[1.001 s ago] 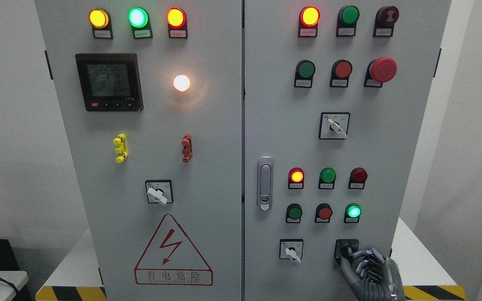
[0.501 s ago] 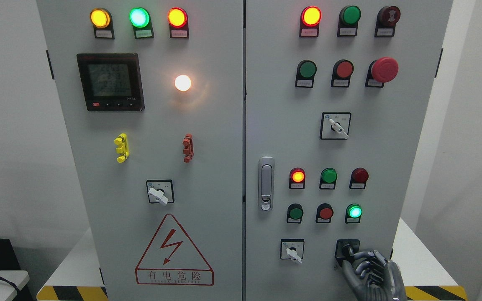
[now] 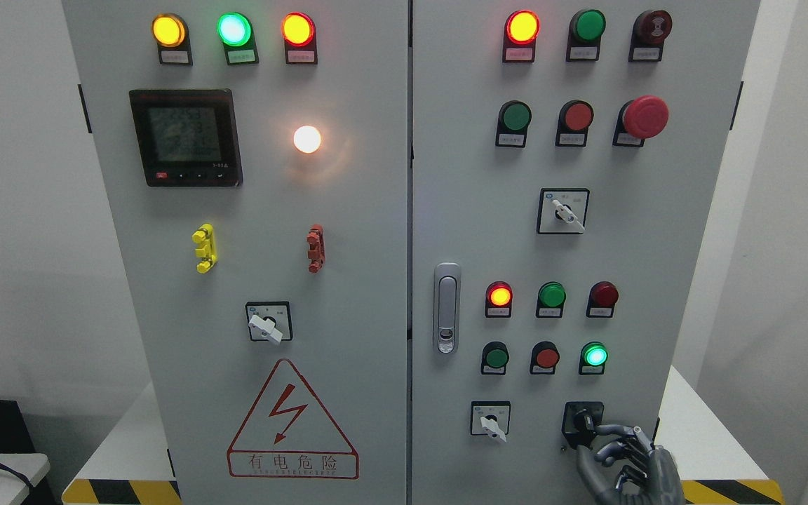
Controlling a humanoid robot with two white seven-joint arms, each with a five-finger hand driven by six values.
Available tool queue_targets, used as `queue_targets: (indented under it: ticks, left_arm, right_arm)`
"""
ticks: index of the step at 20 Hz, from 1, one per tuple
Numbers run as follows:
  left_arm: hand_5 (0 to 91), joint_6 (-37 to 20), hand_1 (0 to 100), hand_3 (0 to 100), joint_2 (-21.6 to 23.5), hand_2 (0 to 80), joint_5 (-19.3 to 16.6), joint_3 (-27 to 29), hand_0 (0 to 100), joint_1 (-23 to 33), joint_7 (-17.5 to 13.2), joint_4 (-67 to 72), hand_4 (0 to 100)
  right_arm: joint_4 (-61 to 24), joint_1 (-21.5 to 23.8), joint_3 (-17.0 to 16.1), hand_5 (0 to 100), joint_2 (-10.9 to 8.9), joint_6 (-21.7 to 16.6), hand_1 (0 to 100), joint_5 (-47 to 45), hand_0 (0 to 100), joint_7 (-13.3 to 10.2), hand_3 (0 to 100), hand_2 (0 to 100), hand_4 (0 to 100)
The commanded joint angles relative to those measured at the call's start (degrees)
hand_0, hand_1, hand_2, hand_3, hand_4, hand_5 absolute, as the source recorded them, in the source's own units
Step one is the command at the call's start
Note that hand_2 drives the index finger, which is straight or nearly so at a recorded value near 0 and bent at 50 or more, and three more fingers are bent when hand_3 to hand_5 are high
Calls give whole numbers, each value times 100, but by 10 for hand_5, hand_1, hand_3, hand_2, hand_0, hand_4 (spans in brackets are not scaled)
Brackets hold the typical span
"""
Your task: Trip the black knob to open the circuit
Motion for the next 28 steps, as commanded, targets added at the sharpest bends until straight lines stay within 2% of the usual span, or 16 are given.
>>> queue_targets:
  ticks: [1,5,8,9,10,11,13,14,15,16,17,19,20,22,24,28]
  left_arm:
    - [0,3,389,0,1,0,-185,0,120,-44,3,0,0]
    - [0,3,389,0,1,0,-185,0,120,-44,3,0,0]
    - [0,3,389,0,1,0,-193,0,120,-44,3,0,0]
    - [0,3,389,0,-7,0,-185,0,120,-44,3,0,0]
    - [0,3,389,0,1,0,-185,0,120,-44,3,0,0]
    - [0,3,389,0,-7,0,-185,0,120,-44,3,0,0]
    - [0,3,389,0,1,0,-185,0,120,-44,3,0,0]
    - [0,3,389,0,1,0,-185,0,120,-44,3,0,0]
    - [0,3,389,0,-7,0,-193,0,120,-44,3,0,0]
    - [0,3,389,0,1,0,-185,0,120,-44,3,0,0]
    - [0,3,389,0,1,0,-193,0,120,-44,3,0,0]
    - [0,3,389,0,1,0,-193,0,120,-44,3,0,0]
    - [0,3,389,0,-7,0,-193,0,120,-44,3,0,0]
    - [0,3,389,0,-7,0,-193,0,120,-44,3,0,0]
    - [0,3,389,0,1,0,-185,0,120,-44,3,0,0]
    - [0,3,389,0,1,0,-193,0,120,-44,3,0,0]
  right_arm:
    - [-41,355,-252,779,-73,-436,768,-8,317,-12,660,372,665]
    - [-41,847,-314,709,-178,-1226,729,-78,263,-12,620,347,620]
    - [-68,1217,-314,610,-240,-1676,661,-131,230,50,536,273,545]
    - [-129,1331,-314,569,-310,-1772,544,-157,195,67,504,243,518]
    - [-225,1480,-305,537,-397,-1843,470,-262,185,154,488,232,505]
    - [-357,1664,-279,529,-485,-1887,460,-446,181,338,484,229,501]
    - [-629,1955,-226,446,-565,-1896,310,-902,133,777,396,141,425]
    - [-709,2061,-226,416,-583,-1896,280,-1079,110,1014,364,113,396]
    - [-762,2149,-235,351,-600,-1888,195,-1141,53,1243,265,23,304]
    - [-806,2228,-261,286,-626,-1888,130,-1142,0,1402,181,0,224]
    - [-858,2307,-261,253,-670,-1888,92,-1159,0,1490,146,0,185]
    - [-1007,2474,-244,161,-688,-1879,0,-1299,0,1517,75,0,87]
    - [-1095,2527,-244,99,-688,-1879,0,-1431,0,1535,43,0,50]
    - [-1184,2545,-244,38,-714,-1844,0,-1563,0,1640,18,0,14]
    - [-1210,2545,-270,0,-802,-1826,0,-1581,0,1737,4,0,0]
    - [-1263,2475,-235,0,-934,-1704,0,-2002,0,1772,0,0,0]
